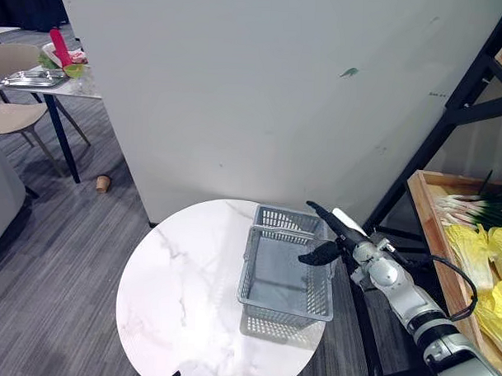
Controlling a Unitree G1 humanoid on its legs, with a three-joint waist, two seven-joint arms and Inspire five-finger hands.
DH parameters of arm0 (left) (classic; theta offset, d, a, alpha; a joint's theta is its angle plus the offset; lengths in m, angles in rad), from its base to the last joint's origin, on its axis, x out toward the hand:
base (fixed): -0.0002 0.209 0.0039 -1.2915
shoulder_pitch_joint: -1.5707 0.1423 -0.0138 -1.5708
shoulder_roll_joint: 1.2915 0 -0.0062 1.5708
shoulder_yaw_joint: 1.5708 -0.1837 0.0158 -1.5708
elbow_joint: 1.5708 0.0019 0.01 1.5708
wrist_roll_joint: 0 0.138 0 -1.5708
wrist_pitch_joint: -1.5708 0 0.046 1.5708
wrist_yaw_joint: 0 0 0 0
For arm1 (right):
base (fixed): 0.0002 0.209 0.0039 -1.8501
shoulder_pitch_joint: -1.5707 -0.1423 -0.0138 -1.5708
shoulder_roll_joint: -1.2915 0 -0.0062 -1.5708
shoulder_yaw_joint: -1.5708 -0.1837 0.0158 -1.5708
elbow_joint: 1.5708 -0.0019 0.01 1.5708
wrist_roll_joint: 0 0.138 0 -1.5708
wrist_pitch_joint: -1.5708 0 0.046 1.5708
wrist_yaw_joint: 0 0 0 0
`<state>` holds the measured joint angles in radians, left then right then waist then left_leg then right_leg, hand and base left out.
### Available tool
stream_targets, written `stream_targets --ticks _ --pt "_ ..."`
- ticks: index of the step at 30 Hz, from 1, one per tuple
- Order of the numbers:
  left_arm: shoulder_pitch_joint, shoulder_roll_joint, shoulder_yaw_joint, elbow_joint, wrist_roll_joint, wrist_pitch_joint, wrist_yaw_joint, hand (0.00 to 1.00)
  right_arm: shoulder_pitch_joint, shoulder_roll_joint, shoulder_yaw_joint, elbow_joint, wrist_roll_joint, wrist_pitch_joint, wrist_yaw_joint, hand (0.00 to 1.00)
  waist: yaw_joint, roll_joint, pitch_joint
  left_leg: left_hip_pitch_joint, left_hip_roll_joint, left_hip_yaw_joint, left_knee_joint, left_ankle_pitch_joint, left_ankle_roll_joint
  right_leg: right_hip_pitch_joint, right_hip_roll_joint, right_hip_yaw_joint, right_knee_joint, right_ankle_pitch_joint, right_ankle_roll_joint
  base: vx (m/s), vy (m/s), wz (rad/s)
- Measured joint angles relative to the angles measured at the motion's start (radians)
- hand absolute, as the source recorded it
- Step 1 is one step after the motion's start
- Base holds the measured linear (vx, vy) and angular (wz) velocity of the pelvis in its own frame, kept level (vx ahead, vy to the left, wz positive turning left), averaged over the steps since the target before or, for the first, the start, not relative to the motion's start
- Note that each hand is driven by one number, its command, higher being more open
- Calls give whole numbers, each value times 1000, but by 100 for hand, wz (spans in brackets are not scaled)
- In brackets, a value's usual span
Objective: Pick vegetable in the basket
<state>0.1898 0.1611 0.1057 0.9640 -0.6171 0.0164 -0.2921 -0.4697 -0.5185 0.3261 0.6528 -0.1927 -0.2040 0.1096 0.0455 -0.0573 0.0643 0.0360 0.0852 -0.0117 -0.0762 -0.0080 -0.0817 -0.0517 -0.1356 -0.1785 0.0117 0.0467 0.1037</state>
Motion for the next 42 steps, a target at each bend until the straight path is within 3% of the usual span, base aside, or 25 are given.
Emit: stream_targets --ticks 10,17,18,26,34,38,40,42 --pt "1 0 -3 -9 0 7 -5 100 -107 43 19 193 -36 12 -17 100 10 24 32 -16 -4 -2 -7 8 2 -18 -2 1 -3 7 -1 4 4 0" --pt "-29 8 -2 -44 -43 7 -21 100 -330 34 17 317 -84 54 -114 100 65 29 161 -91 -5 -13 11 23 2 -79 -1 -3 -3 29 -14 -12 -4 4" --pt "-29 8 -2 -45 -45 6 -21 100 -340 32 17 324 -84 55 -118 0 68 30 167 -92 -5 -13 11 23 2 -79 -1 -3 -3 29 -14 8 2 3" --pt "-57 11 -5 -46 -51 5 -26 100 -373 -26 72 324 -205 39 -108 0 87 33 190 -91 -6 -13 2 23 2 -86 0 -2 -8 27 -16 19 3 0" --pt "-90 14 -25 -43 -49 -9 -46 100 -339 -58 89 262 -181 26 -76 0 87 18 194 -71 -4 3 -10 22 4 -83 3 15 -9 26 -19 47 12 -5" --pt "-88 19 -21 -38 -50 -9 -42 100 -101 -50 -25 14 -40 91 -102 0 85 -1 179 -43 5 29 -10 5 3 -70 15 49 -8 24 -21 92 27 -15" --pt "-70 30 -19 -37 -49 -9 -30 100 92 6 -133 -108 24 137 -96 0 51 -25 154 -34 7 55 -10 0 2 -70 18 69 -8 23 -22 122 36 -27" --pt "-48 28 -19 -36 -48 -13 -22 100 240 58 -202 -160 109 169 -78 0 21 -29 121 -23 6 78 -9 -4 3 -70 18 84 -6 23 -22 102 34 -24"
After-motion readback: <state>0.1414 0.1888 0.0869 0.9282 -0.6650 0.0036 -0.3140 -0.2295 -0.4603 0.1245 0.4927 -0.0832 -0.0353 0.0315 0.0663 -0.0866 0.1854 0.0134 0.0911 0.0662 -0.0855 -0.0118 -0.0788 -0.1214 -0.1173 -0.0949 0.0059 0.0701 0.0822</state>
